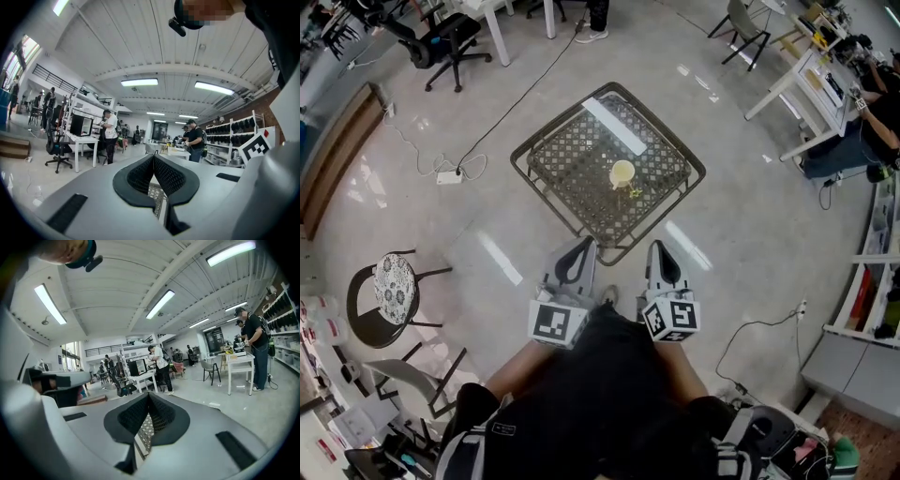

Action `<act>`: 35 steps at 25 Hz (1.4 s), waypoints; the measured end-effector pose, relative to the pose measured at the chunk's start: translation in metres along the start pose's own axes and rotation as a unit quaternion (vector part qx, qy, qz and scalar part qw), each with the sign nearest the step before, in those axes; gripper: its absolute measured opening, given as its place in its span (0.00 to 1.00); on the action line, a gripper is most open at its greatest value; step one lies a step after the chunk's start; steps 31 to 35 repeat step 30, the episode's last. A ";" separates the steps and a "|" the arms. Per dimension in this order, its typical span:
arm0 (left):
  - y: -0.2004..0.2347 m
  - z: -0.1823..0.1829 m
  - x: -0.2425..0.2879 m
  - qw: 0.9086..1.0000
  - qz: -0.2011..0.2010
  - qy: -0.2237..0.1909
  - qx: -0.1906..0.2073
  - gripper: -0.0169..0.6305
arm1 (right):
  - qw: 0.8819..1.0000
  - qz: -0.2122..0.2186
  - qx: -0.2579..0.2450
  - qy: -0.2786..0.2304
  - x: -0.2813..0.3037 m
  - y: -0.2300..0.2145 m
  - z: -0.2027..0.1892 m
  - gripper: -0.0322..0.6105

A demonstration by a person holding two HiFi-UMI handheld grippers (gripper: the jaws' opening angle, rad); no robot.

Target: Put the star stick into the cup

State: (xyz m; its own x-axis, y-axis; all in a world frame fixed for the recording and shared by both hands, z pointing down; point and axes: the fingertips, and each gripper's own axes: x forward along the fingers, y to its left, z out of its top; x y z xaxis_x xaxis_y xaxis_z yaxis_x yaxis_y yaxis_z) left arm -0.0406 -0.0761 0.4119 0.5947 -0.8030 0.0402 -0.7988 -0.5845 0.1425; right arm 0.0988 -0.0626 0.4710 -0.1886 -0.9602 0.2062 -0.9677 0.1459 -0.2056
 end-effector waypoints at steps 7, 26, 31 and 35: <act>-0.008 0.001 -0.002 1.000 0.005 0.000 0.010 0.05 | 0.999 0.026 -0.016 -0.032 -0.031 0.014 0.023 0.07; -0.023 -0.006 -0.008 1.000 -0.004 0.008 0.017 0.05 | 0.998 0.024 -0.030 -0.052 -0.045 0.013 0.031 0.07; -0.025 -0.006 -0.010 0.999 -0.015 0.015 0.032 0.05 | 0.998 0.025 -0.033 -0.055 -0.049 0.015 0.031 0.07; -0.025 -0.006 -0.010 0.999 -0.015 0.015 0.032 0.05 | 0.998 0.025 -0.033 -0.055 -0.049 0.015 0.031 0.07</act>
